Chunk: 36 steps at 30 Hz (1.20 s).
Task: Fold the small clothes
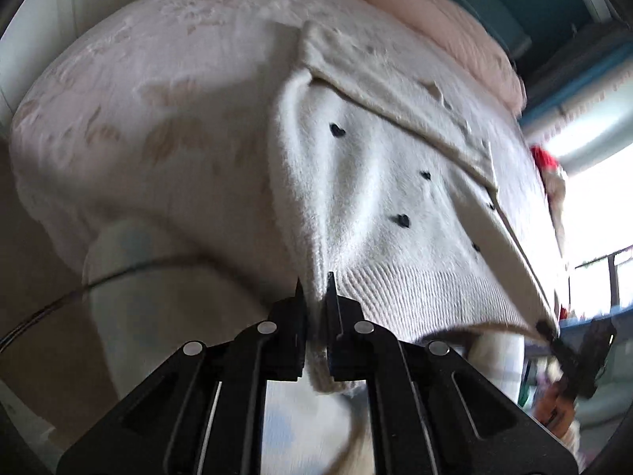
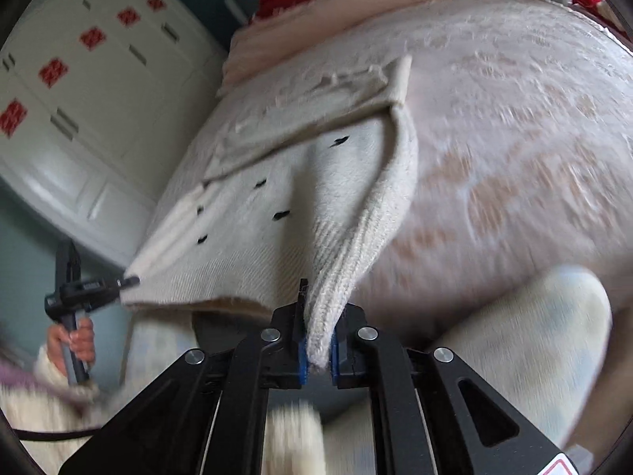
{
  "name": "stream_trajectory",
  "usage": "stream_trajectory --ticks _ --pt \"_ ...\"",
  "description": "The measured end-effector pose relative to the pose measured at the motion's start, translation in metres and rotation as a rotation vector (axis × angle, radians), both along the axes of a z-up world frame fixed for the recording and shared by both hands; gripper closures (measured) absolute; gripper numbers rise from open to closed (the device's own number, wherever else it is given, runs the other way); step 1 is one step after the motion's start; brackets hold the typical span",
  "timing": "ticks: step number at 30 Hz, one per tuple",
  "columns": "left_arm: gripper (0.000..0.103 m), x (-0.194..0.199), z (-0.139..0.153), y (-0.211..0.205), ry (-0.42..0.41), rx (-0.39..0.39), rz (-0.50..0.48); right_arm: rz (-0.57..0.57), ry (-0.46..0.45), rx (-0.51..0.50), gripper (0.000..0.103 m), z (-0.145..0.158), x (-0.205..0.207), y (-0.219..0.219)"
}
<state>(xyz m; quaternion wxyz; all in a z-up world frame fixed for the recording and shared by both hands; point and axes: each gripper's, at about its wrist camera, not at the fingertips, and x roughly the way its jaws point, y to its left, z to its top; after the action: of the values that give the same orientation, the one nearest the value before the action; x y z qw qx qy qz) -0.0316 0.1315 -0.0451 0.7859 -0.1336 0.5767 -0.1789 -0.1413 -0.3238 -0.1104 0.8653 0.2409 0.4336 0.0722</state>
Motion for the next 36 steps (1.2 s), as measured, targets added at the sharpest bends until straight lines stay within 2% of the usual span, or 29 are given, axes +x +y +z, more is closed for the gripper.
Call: stream_trajectory --ticks 2,4,7,10,11,13,15,18,22,25,27,28,30,31,32,33,34,36 --pt "0.097 -0.026 0.005 0.003 0.017 0.02 -0.043 0.045 0.062 0.009 0.096 -0.002 -0.023 0.009" --pt "0.097 -0.049 0.014 0.003 0.043 0.009 -0.061 0.088 0.093 0.023 0.096 0.002 -0.039 0.014" --pt "0.097 -0.051 0.032 0.0 0.043 -0.031 -0.04 0.111 0.056 0.028 0.096 0.021 -0.043 0.019" --pt "0.097 -0.018 0.057 -0.005 -0.06 -0.109 0.022 0.054 -0.088 0.074 0.096 0.046 -0.014 -0.001" --pt "0.097 0.006 0.066 -0.012 -0.124 -0.099 0.033 0.027 -0.144 0.09 0.096 0.052 0.004 -0.013" --pt "0.097 0.043 0.071 -0.022 -0.201 -0.101 0.052 -0.033 -0.225 0.125 0.096 0.059 0.042 -0.035" --pt "0.097 0.09 0.07 -0.037 -0.269 -0.072 0.09 -0.089 -0.265 0.155 0.095 0.055 0.083 -0.057" --pt "0.096 0.161 0.046 -0.057 -0.275 -0.026 0.163 -0.197 -0.241 0.195 0.095 0.03 0.153 -0.089" --pt "0.096 0.242 -0.005 -0.082 -0.189 0.053 0.219 -0.309 -0.113 0.222 0.095 -0.026 0.233 -0.117" --pt "0.096 0.279 -0.046 -0.096 -0.105 0.125 0.255 -0.355 -0.059 0.231 0.092 -0.052 0.258 -0.121" --pt "0.092 0.283 -0.062 -0.097 -0.063 0.142 0.26 -0.365 -0.047 0.24 0.089 -0.058 0.264 -0.122" --pt "0.092 0.284 -0.063 -0.097 -0.068 0.142 0.256 -0.359 -0.054 0.249 0.088 -0.056 0.265 -0.123" --pt "0.087 0.273 -0.053 -0.094 -0.121 0.114 0.239 -0.338 -0.095 0.249 0.08 -0.045 0.261 -0.123" --pt "0.083 0.267 -0.046 -0.091 -0.161 0.095 0.222 -0.33 -0.126 0.239 0.066 -0.036 0.255 -0.124" --pt "0.065 0.26 -0.038 -0.086 -0.204 0.102 0.214 -0.34 -0.161 0.222 0.046 -0.029 0.247 -0.126" --pt "0.042 0.252 -0.032 -0.082 -0.241 0.117 0.216 -0.357 -0.186 0.202 0.038 -0.024 0.24 -0.128" --pt "0.034 0.241 -0.025 -0.075 -0.291 0.127 0.223 -0.369 -0.217 0.18 0.034 -0.018 0.231 -0.129" --pt "0.032 0.23 -0.02 -0.068 -0.334 0.123 0.193 -0.352 -0.237 0.137 0.034 -0.014 0.219 -0.13"
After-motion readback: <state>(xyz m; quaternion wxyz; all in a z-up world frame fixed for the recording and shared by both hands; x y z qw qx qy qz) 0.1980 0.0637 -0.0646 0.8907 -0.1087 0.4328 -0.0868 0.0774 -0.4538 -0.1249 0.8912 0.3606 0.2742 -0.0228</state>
